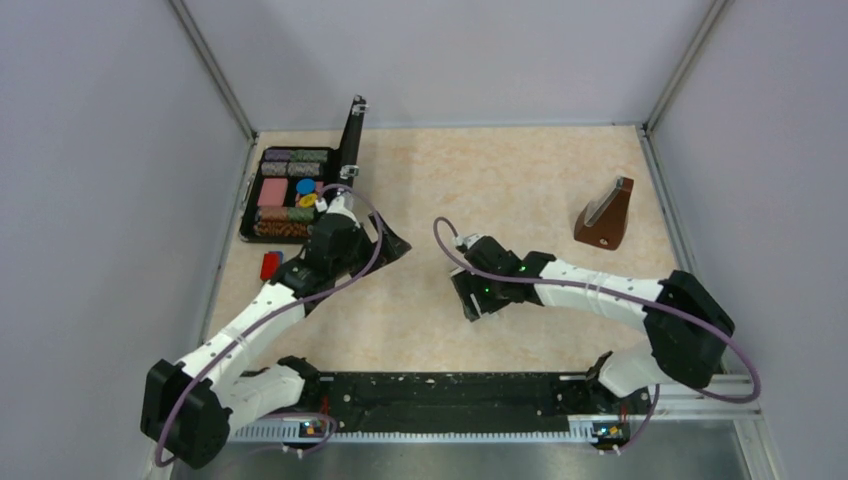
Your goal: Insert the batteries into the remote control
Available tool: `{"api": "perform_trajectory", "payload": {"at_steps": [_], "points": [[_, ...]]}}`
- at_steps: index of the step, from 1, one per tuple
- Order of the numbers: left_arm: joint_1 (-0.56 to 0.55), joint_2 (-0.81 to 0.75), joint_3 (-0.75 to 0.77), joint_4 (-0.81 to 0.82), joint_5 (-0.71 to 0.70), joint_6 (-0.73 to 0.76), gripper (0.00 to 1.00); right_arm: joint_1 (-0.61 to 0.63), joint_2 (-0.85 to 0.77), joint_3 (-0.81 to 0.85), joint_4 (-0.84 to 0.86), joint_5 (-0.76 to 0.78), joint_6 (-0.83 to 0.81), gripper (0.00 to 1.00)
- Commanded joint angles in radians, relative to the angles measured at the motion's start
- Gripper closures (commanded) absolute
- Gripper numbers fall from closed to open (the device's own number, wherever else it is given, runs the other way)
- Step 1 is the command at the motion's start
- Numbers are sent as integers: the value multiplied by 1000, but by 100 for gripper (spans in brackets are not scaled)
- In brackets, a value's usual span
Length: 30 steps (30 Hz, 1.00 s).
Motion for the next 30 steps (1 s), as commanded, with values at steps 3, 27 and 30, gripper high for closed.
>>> {"api": "perform_trajectory", "payload": {"at_steps": [3, 27, 30], "points": [[3, 148, 33, 218, 249, 84, 7, -81, -202, -47, -37, -30, 265, 29], [-166, 707, 246, 353, 325, 195, 32, -198, -399, -407, 228, -145, 788, 47], [-170, 719, 252, 339, 320, 207, 34, -201, -397, -416, 246, -151, 798, 49]]}}
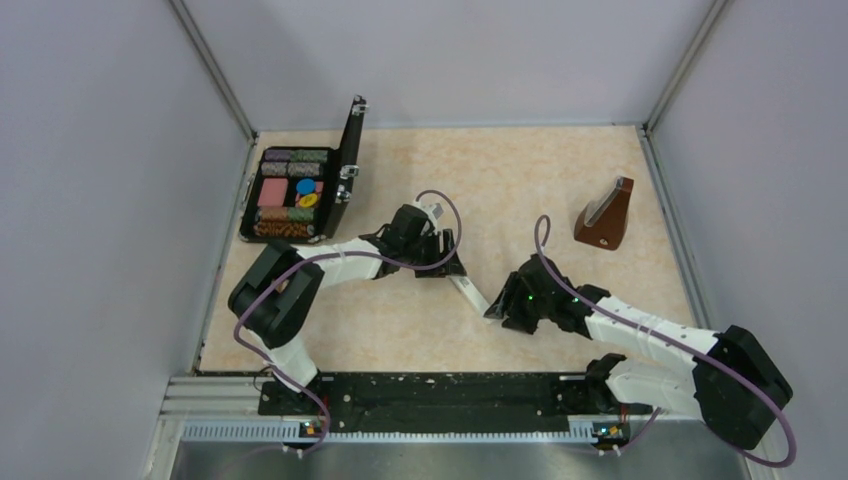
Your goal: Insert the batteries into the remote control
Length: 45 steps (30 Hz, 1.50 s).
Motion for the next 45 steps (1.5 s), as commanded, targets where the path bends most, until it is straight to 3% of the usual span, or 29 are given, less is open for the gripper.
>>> {"api": "perform_trajectory", "payload": {"at_steps": [1, 17, 27, 28, 35, 45], "points": [[-4, 9, 45, 14, -10, 28, 34, -15, -7, -20, 73, -21, 45, 51], [-7, 50, 46, -16, -26, 46, 41, -20, 37, -63, 158, -74, 133, 73], [-10, 55, 35, -18, -18, 51, 48, -19, 47, -92, 173, -72, 159, 74], [-10, 0, 35, -18, -17, 53, 48, -20, 47, -91, 173, -69, 160, 74], [-11, 71, 44, -40, -46, 93, 52, -20, 59, -84, 172, -61, 159, 78], [-13, 77, 104, -114, -121, 209, 48, -21, 70, -75, 133, -37, 151, 81]]}}
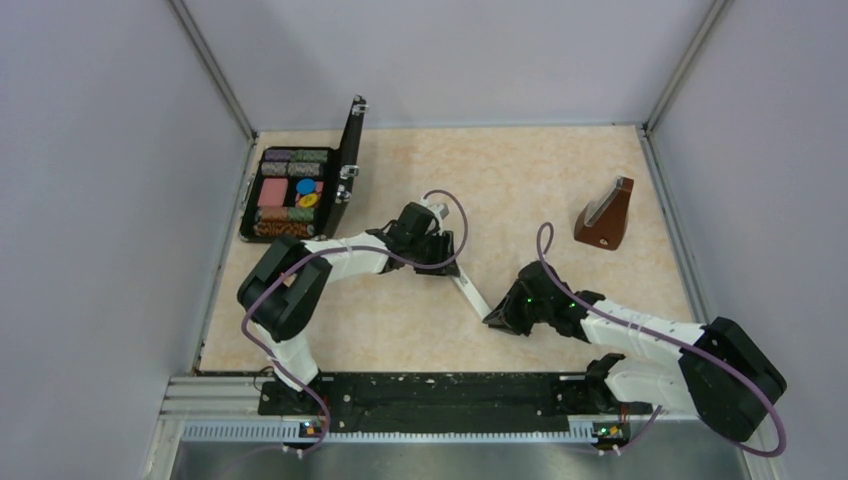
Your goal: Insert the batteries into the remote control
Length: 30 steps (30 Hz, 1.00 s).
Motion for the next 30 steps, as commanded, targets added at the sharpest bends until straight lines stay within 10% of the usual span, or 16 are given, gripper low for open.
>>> {"api": "perform_trajectory", "payload": {"at_steps": [1, 18, 30], "points": [[-6, 26, 58, -45, -64, 100, 48, -14, 27, 12, -39, 43, -10, 82], [-36, 86, 84, -38, 11, 125, 81, -14, 78, 49, -53, 46, -21, 88], [-55, 89, 19, 23, 70, 60, 86, -20, 92, 31, -9, 36, 34, 93]]}}
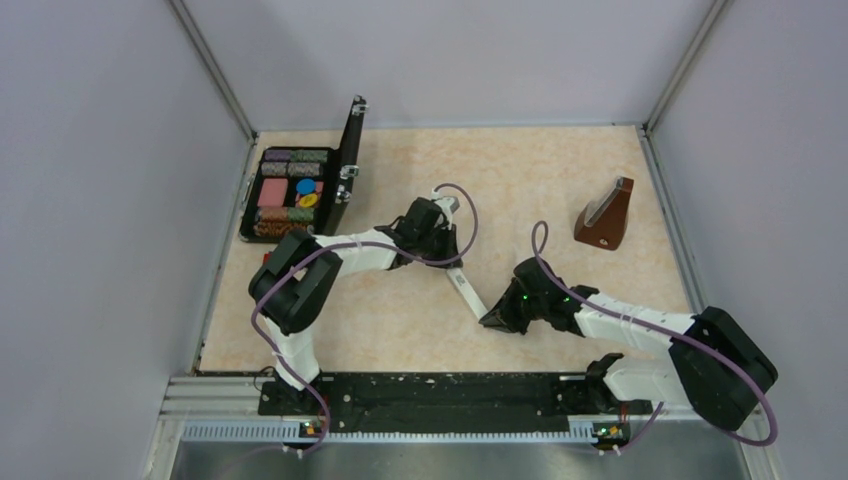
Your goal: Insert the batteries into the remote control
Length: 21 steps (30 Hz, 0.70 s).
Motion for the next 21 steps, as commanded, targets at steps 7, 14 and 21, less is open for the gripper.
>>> {"api": "perform_trajectory", "payload": {"at_steps": [7, 14, 21], "points": [[-31, 20, -106, 44, 126, -59, 91, -32, 43, -16, 31, 64, 63, 97], [-32, 26, -122, 79, 157, -41, 100, -46, 85, -11, 49, 51, 69, 99], [-31, 36, -91, 55, 157, -16, 100, -57, 108, 20, 23, 54, 41, 97]]}}
